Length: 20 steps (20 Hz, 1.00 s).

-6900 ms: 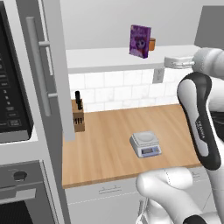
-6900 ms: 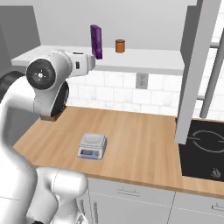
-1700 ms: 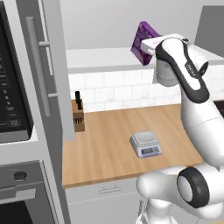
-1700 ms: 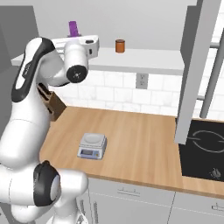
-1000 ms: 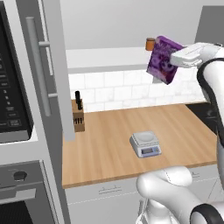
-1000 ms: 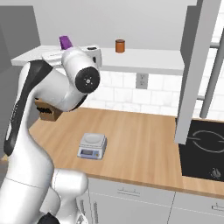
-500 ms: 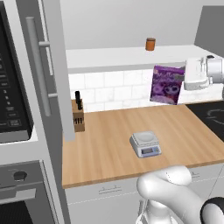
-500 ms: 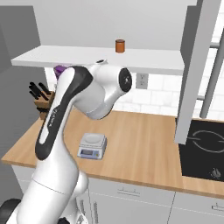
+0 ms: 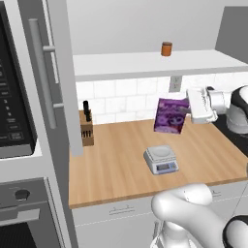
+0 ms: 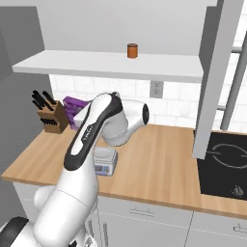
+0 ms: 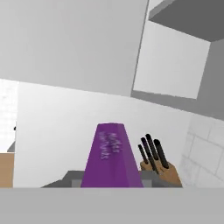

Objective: Pick the cereal and place it on the digital scale for weighing, and close the cabinet.

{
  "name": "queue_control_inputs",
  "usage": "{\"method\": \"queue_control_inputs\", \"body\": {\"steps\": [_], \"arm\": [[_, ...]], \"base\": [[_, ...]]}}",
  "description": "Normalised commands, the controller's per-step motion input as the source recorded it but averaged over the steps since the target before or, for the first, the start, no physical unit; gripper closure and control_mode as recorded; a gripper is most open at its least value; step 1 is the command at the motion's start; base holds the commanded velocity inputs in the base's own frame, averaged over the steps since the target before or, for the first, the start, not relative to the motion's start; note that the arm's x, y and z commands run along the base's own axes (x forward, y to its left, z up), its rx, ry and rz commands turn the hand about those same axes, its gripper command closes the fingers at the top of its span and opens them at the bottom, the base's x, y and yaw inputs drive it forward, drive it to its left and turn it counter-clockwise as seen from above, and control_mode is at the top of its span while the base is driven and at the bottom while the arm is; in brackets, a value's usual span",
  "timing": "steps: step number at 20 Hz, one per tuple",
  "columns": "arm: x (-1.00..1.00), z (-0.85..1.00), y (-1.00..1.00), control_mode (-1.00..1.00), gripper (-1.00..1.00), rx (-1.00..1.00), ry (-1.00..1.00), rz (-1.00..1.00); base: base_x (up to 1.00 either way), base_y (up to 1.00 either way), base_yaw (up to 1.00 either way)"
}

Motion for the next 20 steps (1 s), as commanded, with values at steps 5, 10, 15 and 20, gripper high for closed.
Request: {"method": "queue_control_inputs", "body": {"steps": [5, 10, 15, 20], "arm": [[0.49, -0.51, -0.11, -1.00, 1.00, -0.01, 0.05, 0.06], [0.32, -0.64, -0.18, -1.00, 1.00, 0.00, -0.08, 0.04], [0.09, -0.59, -0.01, -1.00, 1.00, -0.01, 0.00, 0.01], [0.06, -0.49, -0.01, -1.00, 1.00, -0.01, 0.02, 0.00]], "base": [[0.00, 0.00, 0.00], [0.00, 0.00, 0.00], [0.00, 0.00, 0.00], [0.00, 0.00, 0.00]]}}
